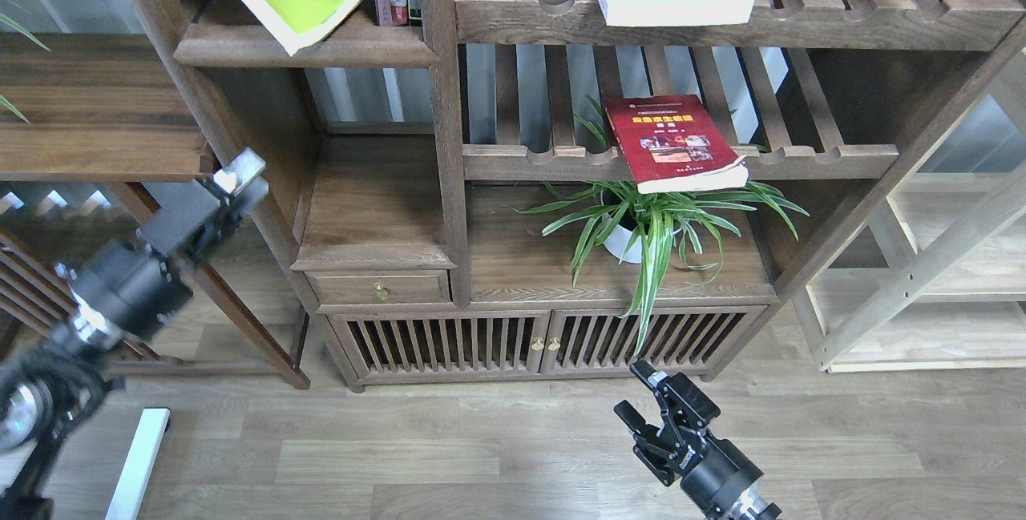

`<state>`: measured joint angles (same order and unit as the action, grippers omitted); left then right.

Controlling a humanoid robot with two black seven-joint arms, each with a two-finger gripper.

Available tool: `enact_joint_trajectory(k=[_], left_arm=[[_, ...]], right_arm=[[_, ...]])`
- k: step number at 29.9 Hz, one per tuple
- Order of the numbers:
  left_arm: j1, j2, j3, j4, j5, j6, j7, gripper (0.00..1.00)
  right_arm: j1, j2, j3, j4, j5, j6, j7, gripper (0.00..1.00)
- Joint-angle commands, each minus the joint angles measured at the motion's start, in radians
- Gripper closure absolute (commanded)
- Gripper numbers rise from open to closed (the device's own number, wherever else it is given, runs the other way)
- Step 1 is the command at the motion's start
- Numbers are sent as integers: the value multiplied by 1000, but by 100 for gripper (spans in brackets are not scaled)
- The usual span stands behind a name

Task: Organize books on shelf
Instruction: 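Withdraw the left gripper from the upper shelf and lower it, then raise the right gripper to the red book on the middle shelf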

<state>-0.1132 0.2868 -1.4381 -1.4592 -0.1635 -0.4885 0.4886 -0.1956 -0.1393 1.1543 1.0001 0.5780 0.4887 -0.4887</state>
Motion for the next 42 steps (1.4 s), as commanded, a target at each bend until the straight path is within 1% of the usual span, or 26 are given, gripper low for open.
enact_joint_trajectory(k=[1, 3, 5, 9, 12, 16, 20, 22, 28, 31, 37, 42], left_arm=[[47, -47, -13, 66, -1, 0, 0, 2], [104, -51, -1, 66, -1, 0, 0, 2], [135, -52, 1, 76, -1, 0, 0, 1], [202, -86, 10, 100, -5, 0, 0, 1], [217, -113, 22, 164, -2, 0, 0, 1], [251, -136, 37, 264, -1, 0, 0, 1], [314, -136, 65, 298, -4, 0, 0, 1], [351, -136, 65, 307, -4, 0, 0, 1], [460, -127, 58, 315, -11, 0, 0, 1], [489, -124, 57, 336, -62, 0, 0, 1], [514, -113, 67, 365, -106, 0, 0, 1], [556, -121, 68, 365, -108, 0, 0, 1]], right_arm=[[-7, 6, 7, -3, -43, 0, 0, 10], [-5, 15, 5, -15, -82, 0, 0, 10], [-8, 7, 7, -15, -98, 0, 0, 10], [-10, -3, 41, 26, -99, 0, 0, 10], [-24, -2, 80, 81, -99, 0, 0, 10], [-19, 9, 130, 94, -101, 0, 0, 10], [28, 32, 208, 84, -101, 0, 0, 10], [79, 43, 238, 58, -102, 0, 0, 10], [244, 58, 242, -63, -106, 0, 0, 10], [284, 82, 245, -98, -106, 0, 0, 10], [329, 125, 246, -112, -106, 0, 0, 11], [401, 124, 278, -241, -104, 0, 0, 10]])
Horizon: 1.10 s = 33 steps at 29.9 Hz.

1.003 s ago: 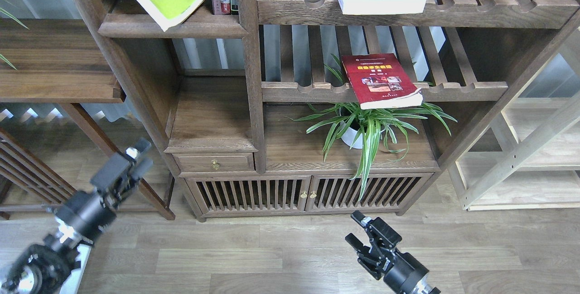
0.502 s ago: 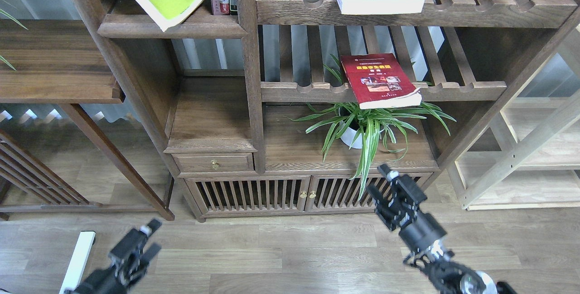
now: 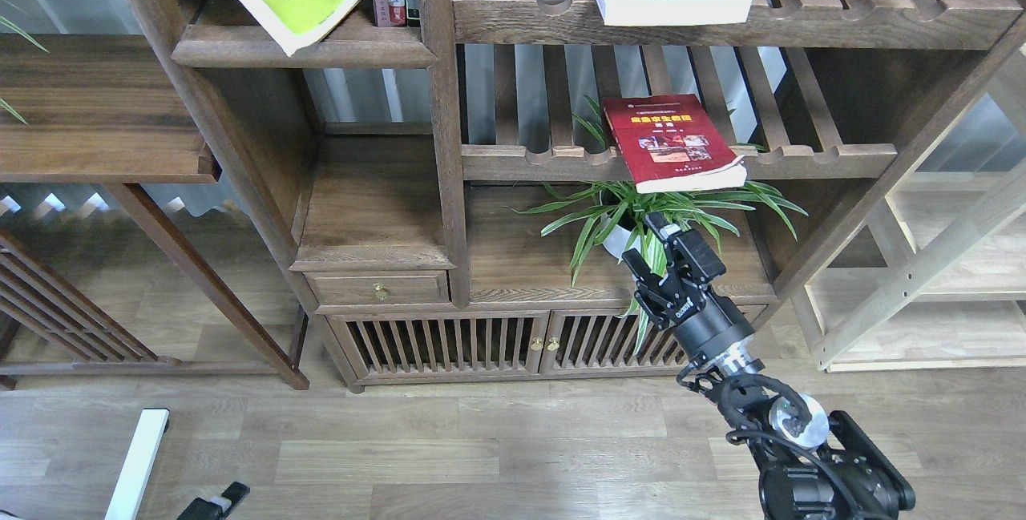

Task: Organize books on shelf
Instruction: 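Raise the right gripper to the red book on the middle shelf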

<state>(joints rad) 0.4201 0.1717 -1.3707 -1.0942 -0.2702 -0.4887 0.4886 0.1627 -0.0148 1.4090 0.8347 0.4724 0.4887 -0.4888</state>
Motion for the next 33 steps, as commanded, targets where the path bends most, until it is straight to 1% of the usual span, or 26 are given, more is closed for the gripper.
enact_joint_trajectory(k=[1, 5, 8, 12, 16, 17, 23, 24, 26, 30, 33], left_arm=[[29, -6, 1, 0, -1, 0, 0, 1], [46, -8, 1, 0, -1, 0, 0, 1], [48, -8, 1, 2, -3, 0, 0, 1], [48, -14, 1, 2, -3, 0, 0, 1], [48, -23, 4, 2, -1, 0, 0, 1], [46, -26, 2, 2, -1, 0, 0, 1], [43, -27, 4, 2, -3, 0, 0, 1], [43, -27, 4, 2, -3, 0, 0, 1], [45, -27, 4, 2, -3, 0, 0, 1], [46, -27, 5, 2, -3, 0, 0, 1], [46, -29, 9, 2, -3, 0, 0, 1]], right_arm=[[61, -4, 33, -97, 2, 0, 0, 10], [158, -8, 50, -198, 5, 0, 0, 8], [210, -19, 51, -253, 8, -11, 0, 5], [242, -16, 105, -263, 9, -110, 0, 3], [262, -16, 119, -269, 9, -128, 0, 3], [264, -19, 119, -270, 9, -128, 9, 3], [285, -34, 119, -284, 6, -133, 99, 3], [287, -40, 119, -284, 6, -133, 110, 3], [288, -56, 117, -282, 5, -133, 116, 3], [293, -83, 105, -282, 3, -133, 115, 6], [296, -82, 107, -281, 2, -130, 114, 18]])
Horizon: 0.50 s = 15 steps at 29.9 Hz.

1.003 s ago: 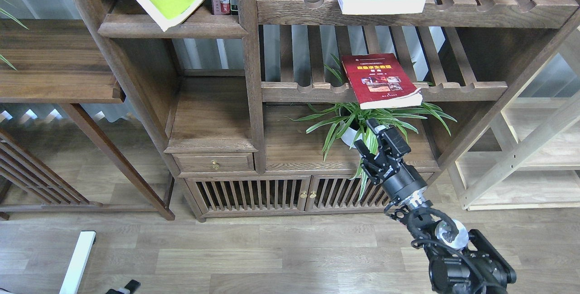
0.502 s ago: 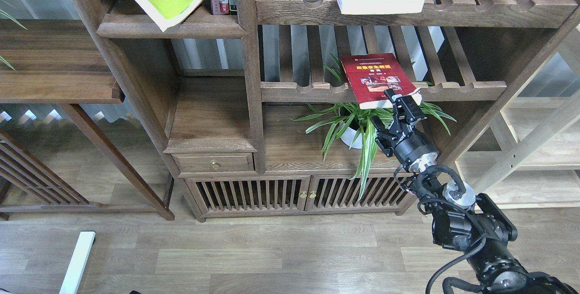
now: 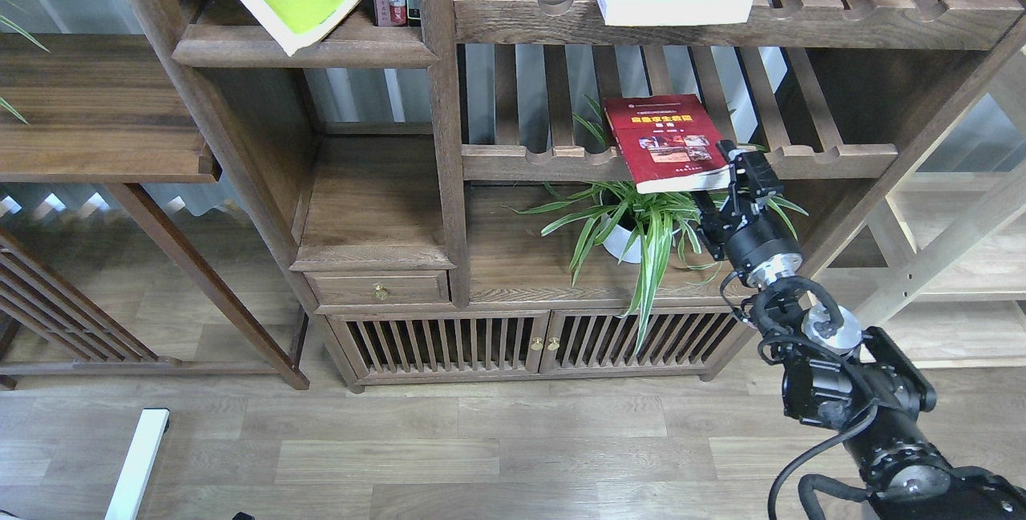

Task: Organize books on shelf
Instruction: 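Raise the right gripper to the red book on the middle shelf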

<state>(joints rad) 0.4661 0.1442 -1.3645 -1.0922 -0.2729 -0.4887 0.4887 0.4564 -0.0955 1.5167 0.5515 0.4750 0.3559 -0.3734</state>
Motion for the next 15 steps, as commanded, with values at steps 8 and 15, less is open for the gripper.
enact_joint_trajectory(k=[8, 15], left_arm=[[-3, 0, 2, 0, 1, 0, 0, 1], [-1, 6, 2, 0, 0, 0, 0, 1]], right_arm=[[-13, 26, -61, 22, -16, 5, 1, 20], [-7, 56, -64, 28, -52, 3, 4, 21]])
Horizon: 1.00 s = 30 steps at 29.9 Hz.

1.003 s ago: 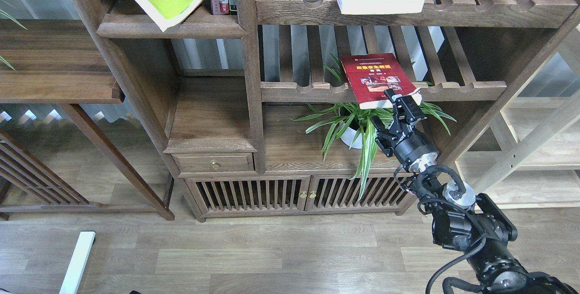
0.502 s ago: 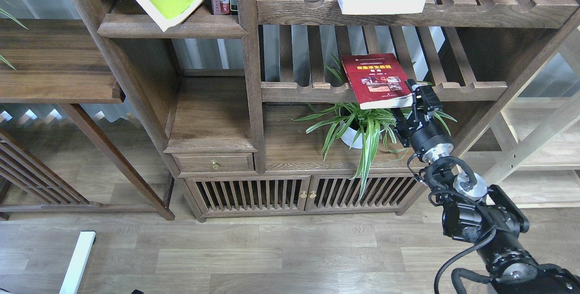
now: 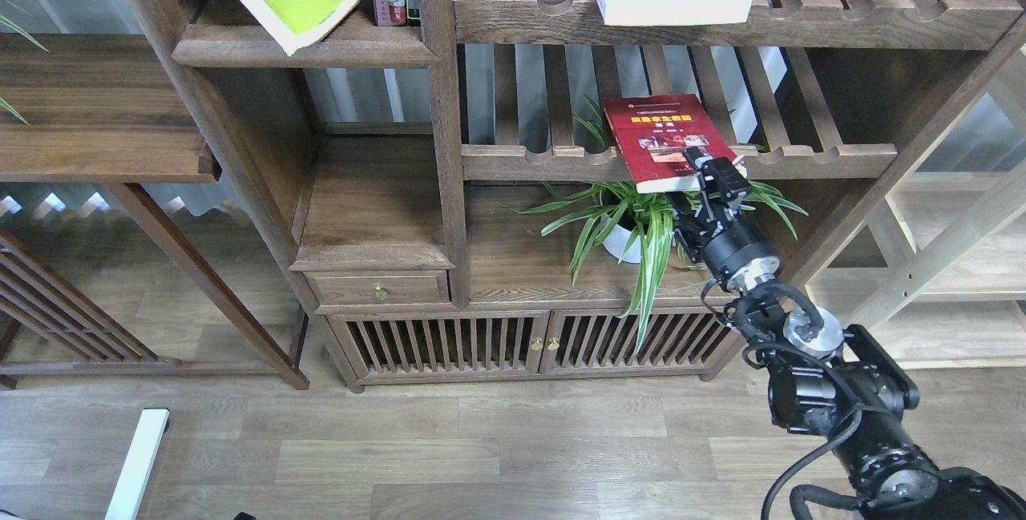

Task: Organize books on shelf
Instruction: 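Raise the right gripper to the red book on the middle shelf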

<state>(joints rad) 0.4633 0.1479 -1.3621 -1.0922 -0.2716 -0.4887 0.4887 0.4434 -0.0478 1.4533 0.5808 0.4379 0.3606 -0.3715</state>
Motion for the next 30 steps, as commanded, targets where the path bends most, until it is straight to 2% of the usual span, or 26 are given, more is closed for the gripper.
enact_joint_trajectory(k=[1, 9, 11, 21, 26, 30], left_arm=[[1, 2, 0, 0, -1, 0, 0, 1], [20, 4, 0, 0, -1, 0, 0, 1], [24, 2, 0, 0, -1, 0, 0, 1], [34, 1, 0, 0, -3, 0, 0, 1], [35, -1, 0, 0, -3, 0, 0, 1], [35, -1, 0, 0, -3, 0, 0, 1]], right_arm=[[9, 8, -1, -1, -16, -2, 2, 21], [38, -1, 5, -13, -16, -14, 0, 27], [38, -1, 9, -15, -16, -17, 2, 35], [37, -3, 18, -36, -16, -25, 8, 52], [63, -6, 18, -39, -16, -81, 46, 58], [92, -9, 16, -44, -18, -106, 48, 61]])
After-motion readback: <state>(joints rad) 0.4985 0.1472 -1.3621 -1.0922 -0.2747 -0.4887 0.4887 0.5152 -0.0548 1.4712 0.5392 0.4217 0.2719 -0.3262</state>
